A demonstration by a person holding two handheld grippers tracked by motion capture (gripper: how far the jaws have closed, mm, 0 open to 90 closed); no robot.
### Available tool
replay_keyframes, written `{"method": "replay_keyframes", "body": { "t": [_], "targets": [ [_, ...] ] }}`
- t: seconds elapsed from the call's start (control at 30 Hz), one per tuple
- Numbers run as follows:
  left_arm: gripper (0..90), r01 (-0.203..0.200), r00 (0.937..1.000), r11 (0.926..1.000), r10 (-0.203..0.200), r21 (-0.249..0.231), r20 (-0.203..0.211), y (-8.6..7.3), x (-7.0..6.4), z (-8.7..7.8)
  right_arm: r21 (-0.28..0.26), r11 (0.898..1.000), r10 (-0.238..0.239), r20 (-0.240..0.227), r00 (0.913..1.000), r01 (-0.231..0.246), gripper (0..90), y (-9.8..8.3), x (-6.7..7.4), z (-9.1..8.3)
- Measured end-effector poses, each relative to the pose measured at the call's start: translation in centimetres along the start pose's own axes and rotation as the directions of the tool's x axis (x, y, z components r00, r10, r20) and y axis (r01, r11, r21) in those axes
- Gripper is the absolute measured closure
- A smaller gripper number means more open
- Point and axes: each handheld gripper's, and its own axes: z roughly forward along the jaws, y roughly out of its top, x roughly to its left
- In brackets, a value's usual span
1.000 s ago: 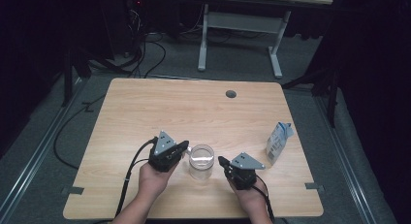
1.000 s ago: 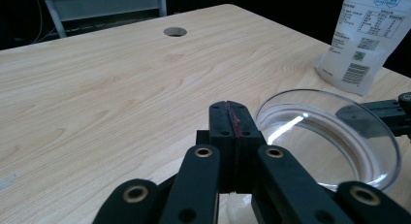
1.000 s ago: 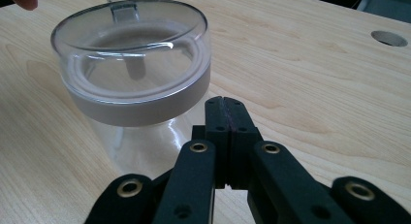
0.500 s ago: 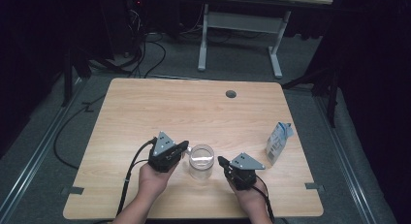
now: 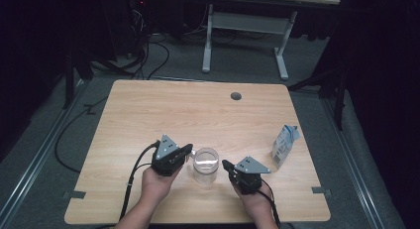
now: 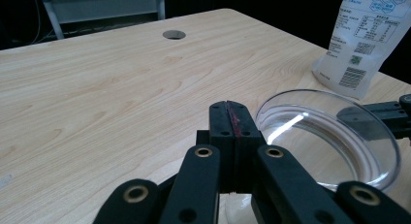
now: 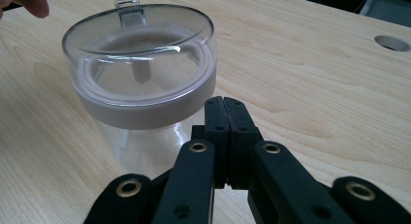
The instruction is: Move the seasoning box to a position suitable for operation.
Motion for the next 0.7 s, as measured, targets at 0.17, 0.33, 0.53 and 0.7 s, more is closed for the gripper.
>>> {"method": "replay_keyframes", "body": {
  "t": [0.17,0.33,0.53,0.7],
  "targets": [
    [90.0,-0.004,1.0000,1.0000,0.004,-0.001,0.001,-0.02,0.01,-0.02,-0.002,1.000,-0.001,-0.001,1.0000,0.001,89.8,0.01,-0.02,-0.02],
    [90.0,-0.006,1.0000,1.0000,0.006,-0.002,0.000,-0.07,0.01,-0.04,-0.001,1.000,-0.003,-0.002,1.0000,0.003,89.9,0.01,-0.01,-0.02],
    [90.0,0.000,1.0000,1.0000,0.000,-0.007,-0.002,-0.18,0.02,-0.04,-0.003,1.000,-0.002,-0.006,1.0000,0.002,89.9,0.03,0.01,-0.05],
    [90.0,0.003,1.0000,1.0000,-0.003,-0.008,0.001,-0.18,0.08,-0.03,-0.015,1.000,-0.008,-0.001,1.0000,0.008,89.9,0.22,0.18,-0.28]
  ]
}}
